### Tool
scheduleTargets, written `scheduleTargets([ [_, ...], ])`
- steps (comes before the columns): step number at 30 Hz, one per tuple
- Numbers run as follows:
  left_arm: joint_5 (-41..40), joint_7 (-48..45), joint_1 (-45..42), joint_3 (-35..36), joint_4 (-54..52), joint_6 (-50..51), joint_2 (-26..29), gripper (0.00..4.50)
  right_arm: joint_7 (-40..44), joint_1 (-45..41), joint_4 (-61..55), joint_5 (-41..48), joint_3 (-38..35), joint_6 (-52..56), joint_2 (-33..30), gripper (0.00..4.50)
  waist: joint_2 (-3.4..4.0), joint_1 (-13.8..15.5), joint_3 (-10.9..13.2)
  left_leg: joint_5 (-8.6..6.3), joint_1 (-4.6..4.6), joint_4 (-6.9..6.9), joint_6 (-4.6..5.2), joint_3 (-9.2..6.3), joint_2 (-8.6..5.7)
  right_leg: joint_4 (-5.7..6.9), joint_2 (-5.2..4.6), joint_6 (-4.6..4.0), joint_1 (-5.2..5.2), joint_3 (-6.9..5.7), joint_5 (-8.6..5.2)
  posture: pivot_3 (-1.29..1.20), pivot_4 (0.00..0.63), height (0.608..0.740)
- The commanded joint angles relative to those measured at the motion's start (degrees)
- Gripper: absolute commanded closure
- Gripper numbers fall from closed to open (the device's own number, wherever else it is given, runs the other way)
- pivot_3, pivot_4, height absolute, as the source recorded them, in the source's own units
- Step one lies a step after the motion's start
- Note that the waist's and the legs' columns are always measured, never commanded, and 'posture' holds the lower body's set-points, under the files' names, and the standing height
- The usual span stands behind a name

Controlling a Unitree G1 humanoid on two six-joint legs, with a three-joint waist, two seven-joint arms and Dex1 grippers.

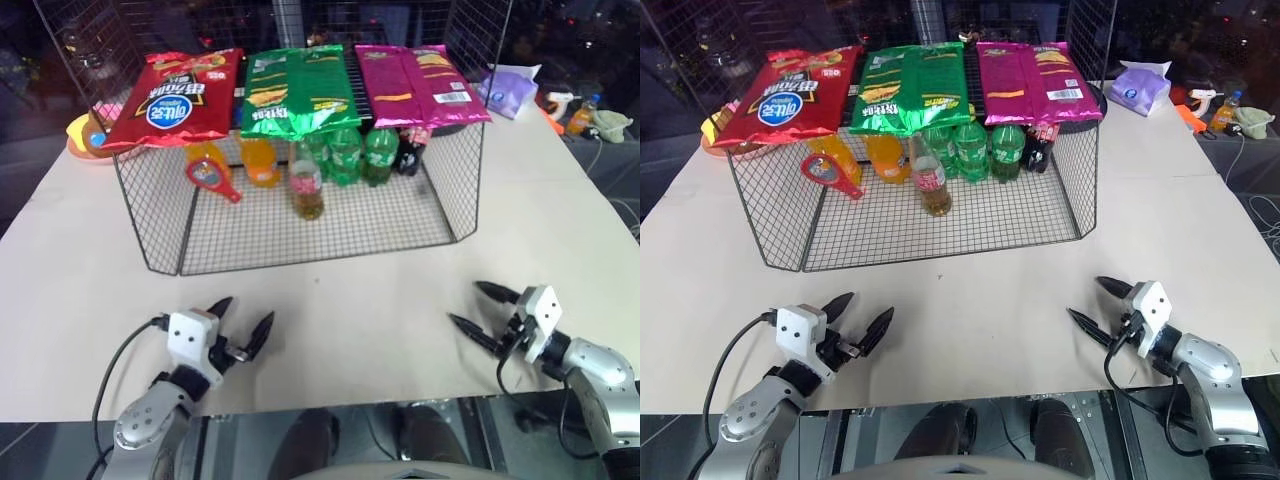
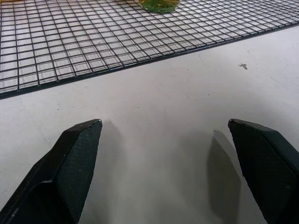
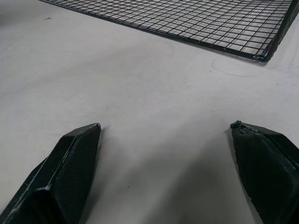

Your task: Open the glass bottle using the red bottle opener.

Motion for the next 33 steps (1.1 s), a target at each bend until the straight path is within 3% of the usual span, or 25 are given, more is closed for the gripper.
scheduleTargets([
  [1, 0.58, -0.33, 0.66, 0.39, 0.62, -1.3, 0.04, 0.02, 0.22, 0.45, 1.3, -0.45, -1.36, -0.84, -0.81, 0.0, 0.0, 0.0, 0.0, 0.0, 0.0, 0.0, 0.0, 0.0, 0.0, 0.0, 0.0, 0.0, 0.0, 0.0, 0.0, 0.0, 0.15, 0.74],
  [25, -0.07, -2.9, 0.22, 2.07, 5.1, -8.15, -0.06, 0.02, 2.2, -0.25, 4.89, -1.32, -0.4, -7.48, -0.57, 0.0, 0.0, -0.03, -0.08, 0.0, 0.08, 0.01, 0.0, 0.08, -0.01, 0.07, 0.01, 0.0, 0.01, -0.01, 0.0, 0.0, 0.15, 0.74],
  [33, -0.87, 1.21, -7.69, 6.19, 7.69, -7.12, 0.55, 0.02, 2.93, -1.04, -3.98, 1.29, 3.52, -2.31, 0.51, 0.0, 0.01, -0.07, -0.06, 0.0, 0.09, 0.03, 0.0, 0.05, 0.0, 0.24, 0.04, 0.0, -0.03, -0.04, 0.0, 0.0, 0.15, 0.74],
])
